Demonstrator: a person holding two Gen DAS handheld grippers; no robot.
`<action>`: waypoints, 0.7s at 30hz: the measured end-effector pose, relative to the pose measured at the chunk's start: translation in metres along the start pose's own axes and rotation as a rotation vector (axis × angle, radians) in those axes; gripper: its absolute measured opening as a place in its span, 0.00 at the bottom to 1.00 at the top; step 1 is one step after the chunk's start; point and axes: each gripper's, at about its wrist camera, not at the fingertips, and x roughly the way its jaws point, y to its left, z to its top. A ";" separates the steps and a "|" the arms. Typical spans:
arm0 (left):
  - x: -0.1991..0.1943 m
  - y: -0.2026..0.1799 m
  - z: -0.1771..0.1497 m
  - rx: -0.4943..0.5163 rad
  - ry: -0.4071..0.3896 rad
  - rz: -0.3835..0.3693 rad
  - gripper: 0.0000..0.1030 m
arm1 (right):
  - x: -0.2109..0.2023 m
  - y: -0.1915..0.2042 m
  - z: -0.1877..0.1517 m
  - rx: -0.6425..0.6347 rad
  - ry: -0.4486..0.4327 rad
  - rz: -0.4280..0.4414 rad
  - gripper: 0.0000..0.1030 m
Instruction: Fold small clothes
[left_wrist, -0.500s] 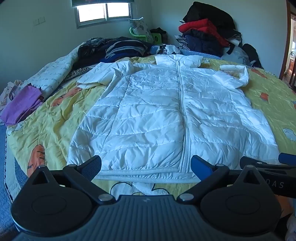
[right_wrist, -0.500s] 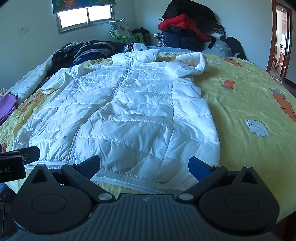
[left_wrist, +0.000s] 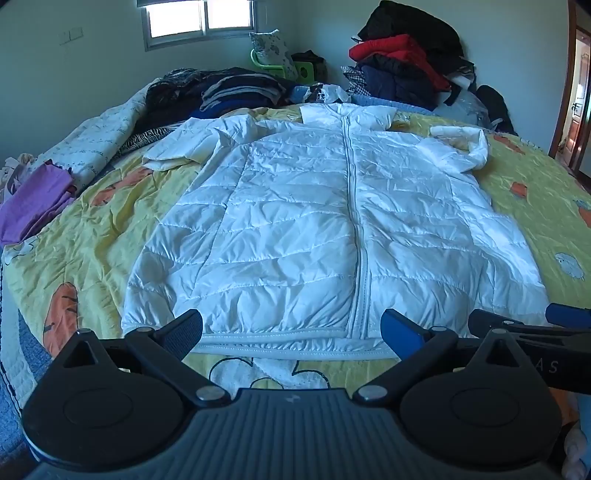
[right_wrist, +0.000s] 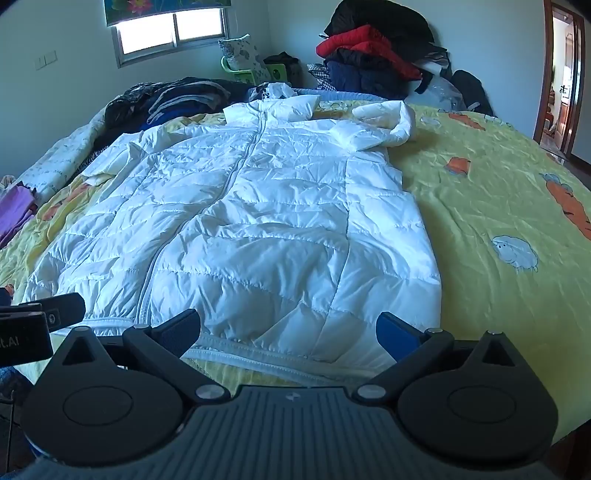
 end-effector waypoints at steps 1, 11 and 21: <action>0.000 0.000 0.000 0.000 0.002 0.000 1.00 | 0.000 0.000 0.000 0.000 0.000 0.000 1.00; 0.001 0.001 -0.001 -0.003 0.011 -0.011 1.00 | 0.001 0.001 -0.001 0.001 0.003 0.001 1.00; 0.001 0.000 -0.001 -0.003 0.015 -0.024 1.00 | 0.002 0.001 -0.001 0.002 0.006 0.002 1.00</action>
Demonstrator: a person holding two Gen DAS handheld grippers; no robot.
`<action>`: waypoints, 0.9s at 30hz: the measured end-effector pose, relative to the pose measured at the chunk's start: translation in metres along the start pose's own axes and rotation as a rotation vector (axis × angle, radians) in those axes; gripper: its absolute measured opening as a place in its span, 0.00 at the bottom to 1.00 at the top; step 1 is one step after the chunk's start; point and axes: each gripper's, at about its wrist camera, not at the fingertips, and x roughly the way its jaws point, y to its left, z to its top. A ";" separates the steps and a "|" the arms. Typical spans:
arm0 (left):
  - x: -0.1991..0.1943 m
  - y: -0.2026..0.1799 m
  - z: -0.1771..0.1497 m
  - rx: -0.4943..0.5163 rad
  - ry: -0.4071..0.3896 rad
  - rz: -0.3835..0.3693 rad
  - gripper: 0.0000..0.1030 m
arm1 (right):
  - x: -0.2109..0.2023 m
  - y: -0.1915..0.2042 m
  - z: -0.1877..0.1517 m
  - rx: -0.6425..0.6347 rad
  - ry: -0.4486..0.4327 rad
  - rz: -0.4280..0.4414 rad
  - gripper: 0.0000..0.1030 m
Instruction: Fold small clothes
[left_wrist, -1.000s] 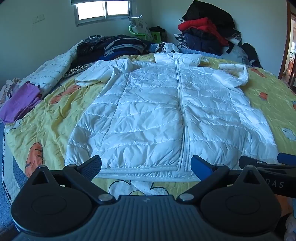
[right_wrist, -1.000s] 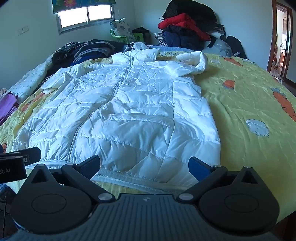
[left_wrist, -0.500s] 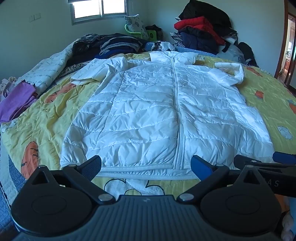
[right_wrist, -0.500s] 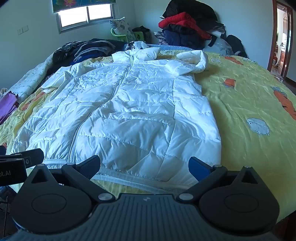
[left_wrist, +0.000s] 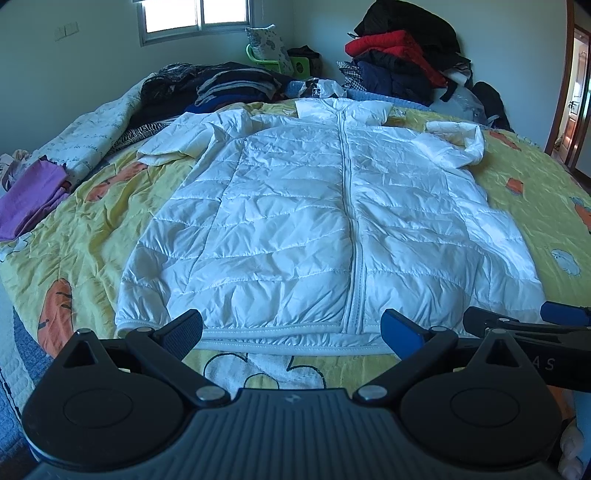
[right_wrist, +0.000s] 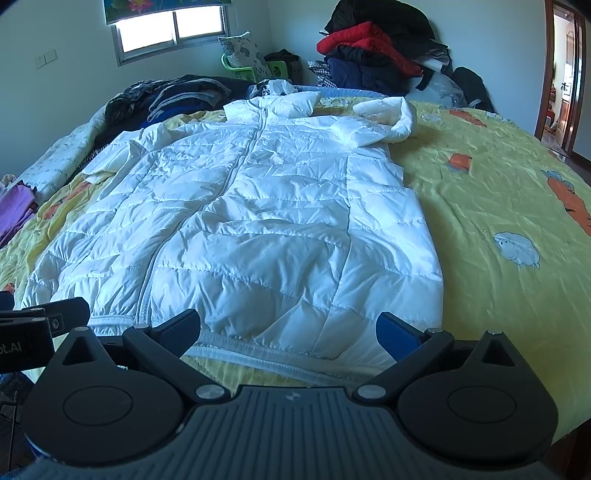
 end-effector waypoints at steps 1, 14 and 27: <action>0.000 0.000 0.000 -0.002 0.000 -0.009 1.00 | 0.000 0.000 0.000 0.000 0.001 0.000 1.00; 0.003 0.001 0.000 -0.008 0.018 -0.041 1.00 | 0.001 -0.001 0.000 0.004 0.006 0.001 1.00; 0.005 0.002 0.001 -0.013 0.027 -0.047 1.00 | 0.002 -0.002 0.000 0.007 0.015 0.004 1.00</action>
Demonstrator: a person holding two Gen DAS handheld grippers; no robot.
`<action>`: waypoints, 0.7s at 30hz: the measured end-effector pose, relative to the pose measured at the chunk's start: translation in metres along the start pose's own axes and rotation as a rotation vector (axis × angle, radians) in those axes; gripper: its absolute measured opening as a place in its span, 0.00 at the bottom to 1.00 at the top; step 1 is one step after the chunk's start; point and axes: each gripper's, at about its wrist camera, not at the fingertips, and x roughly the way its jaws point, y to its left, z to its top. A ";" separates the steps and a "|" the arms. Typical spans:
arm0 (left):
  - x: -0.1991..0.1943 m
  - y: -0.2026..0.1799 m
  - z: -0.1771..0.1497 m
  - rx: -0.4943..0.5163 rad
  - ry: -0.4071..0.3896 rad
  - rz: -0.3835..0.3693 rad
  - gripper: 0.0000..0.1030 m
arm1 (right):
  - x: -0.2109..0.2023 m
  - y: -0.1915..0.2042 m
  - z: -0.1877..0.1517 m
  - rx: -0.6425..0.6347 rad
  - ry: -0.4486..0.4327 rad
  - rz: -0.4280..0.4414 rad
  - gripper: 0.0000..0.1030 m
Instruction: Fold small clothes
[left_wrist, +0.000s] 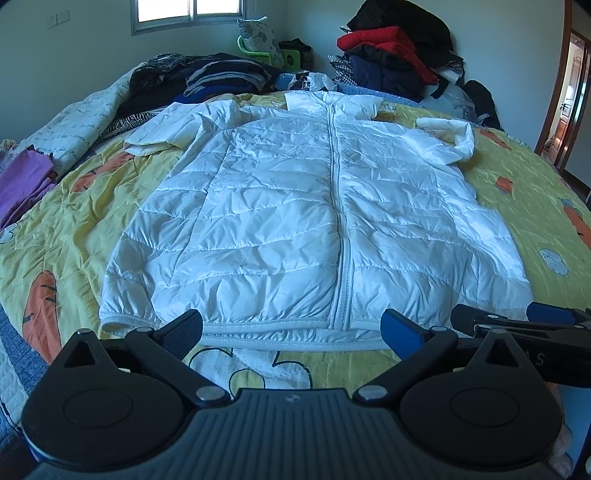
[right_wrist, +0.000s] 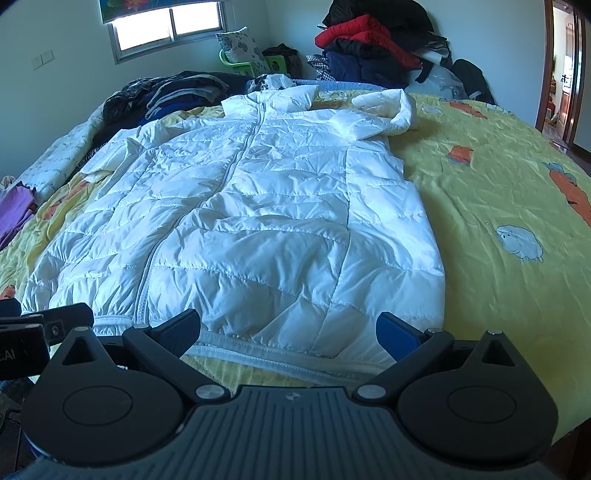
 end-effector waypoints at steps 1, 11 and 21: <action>0.000 0.000 0.000 0.000 0.000 0.000 1.00 | -0.001 0.000 -0.001 0.000 0.000 0.000 1.00; 0.004 -0.001 -0.001 -0.009 0.017 0.005 1.00 | 0.003 -0.001 0.002 0.007 0.012 0.003 1.00; 0.013 0.005 0.002 -0.012 0.051 0.005 1.00 | 0.002 0.000 0.002 0.006 -0.003 0.006 1.00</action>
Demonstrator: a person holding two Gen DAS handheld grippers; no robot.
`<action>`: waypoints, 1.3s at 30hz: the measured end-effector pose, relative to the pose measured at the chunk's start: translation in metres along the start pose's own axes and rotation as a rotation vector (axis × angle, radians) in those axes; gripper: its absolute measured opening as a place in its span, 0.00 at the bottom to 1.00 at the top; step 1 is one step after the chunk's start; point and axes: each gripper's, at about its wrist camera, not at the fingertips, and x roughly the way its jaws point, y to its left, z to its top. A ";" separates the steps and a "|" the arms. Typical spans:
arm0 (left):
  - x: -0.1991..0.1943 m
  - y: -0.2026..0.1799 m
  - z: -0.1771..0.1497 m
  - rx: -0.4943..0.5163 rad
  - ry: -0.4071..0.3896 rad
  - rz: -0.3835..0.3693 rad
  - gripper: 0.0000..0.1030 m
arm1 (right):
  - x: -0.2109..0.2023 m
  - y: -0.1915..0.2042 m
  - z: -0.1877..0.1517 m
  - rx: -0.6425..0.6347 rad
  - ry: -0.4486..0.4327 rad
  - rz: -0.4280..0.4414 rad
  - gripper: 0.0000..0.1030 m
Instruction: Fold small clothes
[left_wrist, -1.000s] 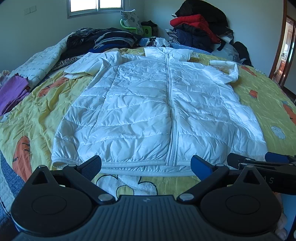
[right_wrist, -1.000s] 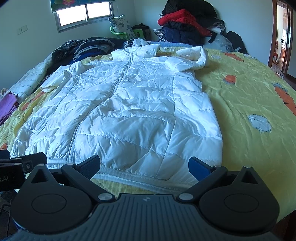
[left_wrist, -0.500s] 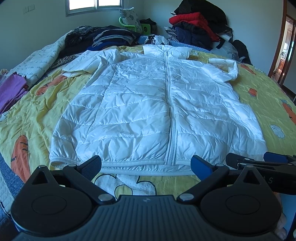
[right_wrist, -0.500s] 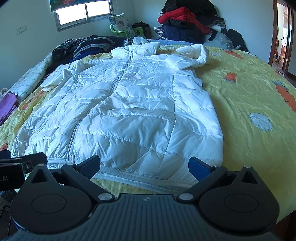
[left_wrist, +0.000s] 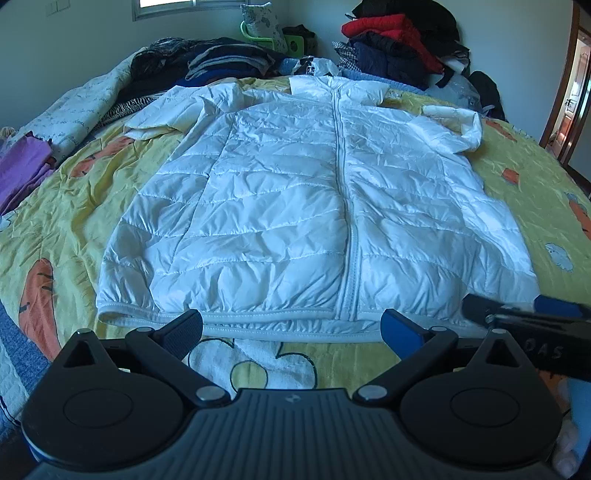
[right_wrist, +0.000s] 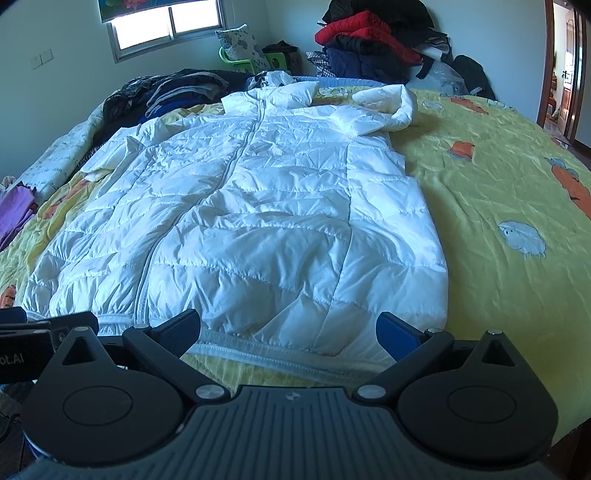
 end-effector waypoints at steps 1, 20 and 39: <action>0.002 0.001 0.002 0.002 -0.002 0.007 1.00 | -0.001 0.000 0.002 -0.003 -0.015 -0.003 1.00; 0.111 0.053 0.126 -0.204 -0.089 -0.089 1.00 | 0.083 -0.066 0.164 0.087 -0.116 0.172 1.00; 0.268 0.081 0.168 -0.271 -0.225 -0.146 1.00 | 0.458 -0.136 0.437 0.494 0.085 0.394 0.90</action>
